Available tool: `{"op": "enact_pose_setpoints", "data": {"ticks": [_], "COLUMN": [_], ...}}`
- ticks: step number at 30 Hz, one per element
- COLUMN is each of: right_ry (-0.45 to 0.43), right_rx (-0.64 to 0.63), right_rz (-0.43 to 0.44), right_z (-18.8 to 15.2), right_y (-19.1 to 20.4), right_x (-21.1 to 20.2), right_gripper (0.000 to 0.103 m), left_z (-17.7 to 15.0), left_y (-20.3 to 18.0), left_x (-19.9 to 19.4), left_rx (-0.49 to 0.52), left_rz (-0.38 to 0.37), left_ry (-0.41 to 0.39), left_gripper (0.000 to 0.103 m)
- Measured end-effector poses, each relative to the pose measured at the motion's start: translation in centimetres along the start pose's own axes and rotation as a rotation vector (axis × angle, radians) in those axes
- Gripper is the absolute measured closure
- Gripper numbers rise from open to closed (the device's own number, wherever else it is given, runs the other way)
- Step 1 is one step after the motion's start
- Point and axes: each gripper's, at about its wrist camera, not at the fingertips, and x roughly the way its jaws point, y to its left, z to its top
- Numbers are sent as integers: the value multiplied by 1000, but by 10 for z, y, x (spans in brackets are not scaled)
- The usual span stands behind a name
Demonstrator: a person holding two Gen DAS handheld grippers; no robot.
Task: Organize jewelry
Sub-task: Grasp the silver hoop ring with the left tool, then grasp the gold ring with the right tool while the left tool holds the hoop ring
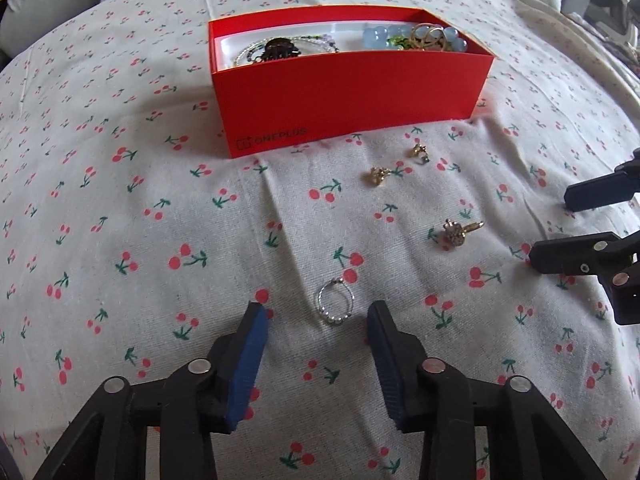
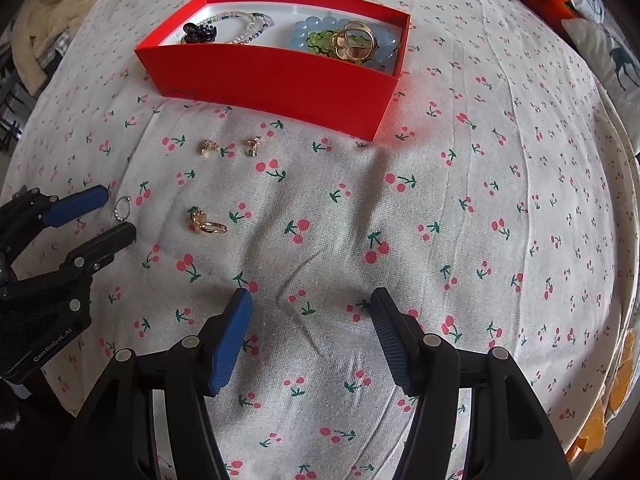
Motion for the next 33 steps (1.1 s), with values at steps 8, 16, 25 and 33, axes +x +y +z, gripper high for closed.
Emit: {"op": "enact_pose_setpoints", "data": {"ticks": [8, 16, 25, 33], "right_ry": [0, 0, -2, -23], "right_rx": [0, 4, -15, -32], "right_rz": [0, -1, 0, 60], "right_z": [1, -3, 4, 11], "right_y": [2, -1, 11, 31], "right_x": [0, -1, 2, 6], "right_gripper": [39, 39, 39, 39], "left_z": [3, 2, -5, -9], "left_y": [-8, 2, 7, 17], "left_x": [0, -5, -12, -20], "left_rx": [32, -28, -40, -62], "left_rz": [12, -2, 8, 22], "left_ry": [4, 9, 14, 11], "left_gripper": [91, 103, 103, 103]}}
